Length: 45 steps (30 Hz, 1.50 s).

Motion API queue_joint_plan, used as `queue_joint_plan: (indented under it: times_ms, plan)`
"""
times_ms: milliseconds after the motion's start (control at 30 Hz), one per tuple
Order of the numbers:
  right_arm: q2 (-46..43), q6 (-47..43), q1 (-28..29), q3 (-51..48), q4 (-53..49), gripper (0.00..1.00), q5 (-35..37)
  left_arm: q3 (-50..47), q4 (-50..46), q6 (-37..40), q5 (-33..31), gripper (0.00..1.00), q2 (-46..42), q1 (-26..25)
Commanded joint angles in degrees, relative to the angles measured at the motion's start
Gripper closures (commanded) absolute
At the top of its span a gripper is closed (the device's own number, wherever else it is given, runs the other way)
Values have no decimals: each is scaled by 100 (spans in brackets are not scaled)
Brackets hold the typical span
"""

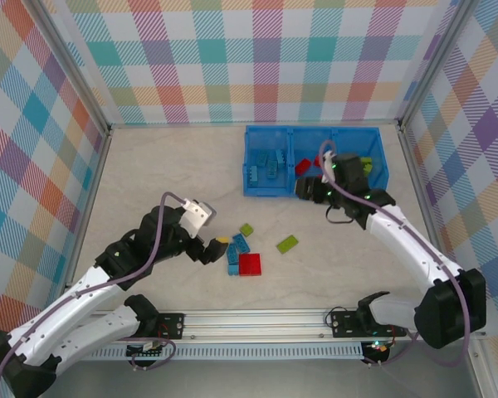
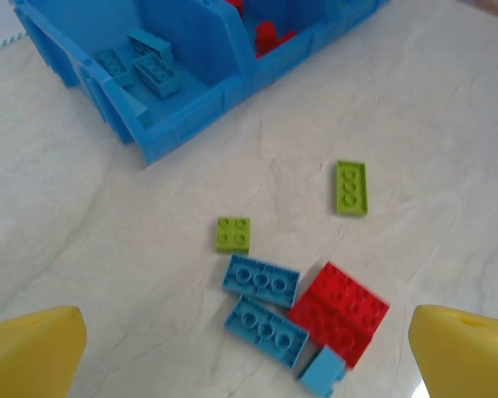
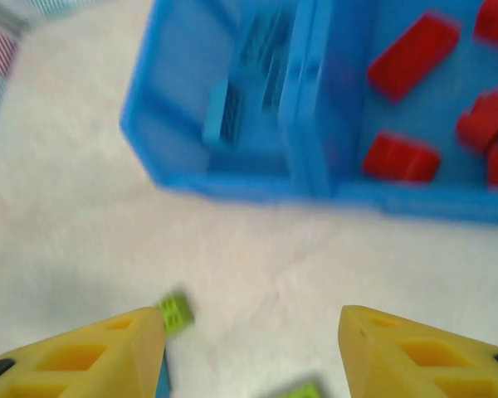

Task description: Sort the legos into containers by color

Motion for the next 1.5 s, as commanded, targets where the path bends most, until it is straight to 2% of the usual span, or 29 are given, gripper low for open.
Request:
queue_joint_plan:
  times_ms: [0, 200, 300, 333, 400, 467, 567, 633, 733, 800, 1000, 1067, 1233, 1300, 1400, 1467]
  plan:
    - [154, 318, 838, -129, -1025, 40, 787, -233, 846, -543, -208, 0, 326, -111]
    - [713, 1489, 2155, -542, -1192, 44, 2269, -303, 1270, 201, -419, 0, 1014, -370]
    - [1453, 2339, 2531, -122, -1840, 41, 3130, -405, 1387, 273, -416, 0, 1114, -446]
    - [1751, 2634, 2547, 115, -2186, 40, 3220, -458, 1456, 260, -396, 0, 1136, -458]
    - [2455, 3096, 2557, 691, -2800, 38, 3306, -583, 1628, 287, -297, 0, 1171, -505]
    - [2893, 3237, 2619, 1023, -2975, 34, 3323, -679, 1722, 320, -292, 0, 1187, -567]
    - [3092, 3438, 2640, 1047, -2610, 25, 3180, -733, 1726, 389, -360, 0, 1181, -619]
    - [3138, 3569, 2634, 963, -2343, 25, 3071, -781, 1739, 438, -411, 0, 1163, -632]
    - [3287, 3898, 2608, 945, -2190, 18, 3039, -856, 1816, 514, -435, 0, 1145, -639]
    - [3338, 4050, 2560, 889, -2034, 18, 2901, -892, 1871, 549, -439, 0, 1158, -638]
    - [3168, 5127, 2532, 321, -1847, 39, 2673, -945, 1953, 589, -464, 0, 1141, -638]
    - [3149, 5185, 2529, 223, -1814, 45, 2644, -950, 1968, 579, -445, 0, 1114, -640]
    - [2904, 5245, 2452, -176, -1443, 70, 2629, -997, 1996, 634, -230, 0, 1025, -655]
    - [2624, 4978, 2371, -398, -1136, 74, 2620, -1051, 2119, 814, 276, 0, 948, -707]
    - [2137, 4432, 2190, -556, -900, 75, 2680, -1237, 2570, 1127, 1038, 0, 876, -901]
    - [1678, 3854, 1983, -669, -704, 75, 2691, -1216, 2608, 1423, 1202, 0, 944, -1145]
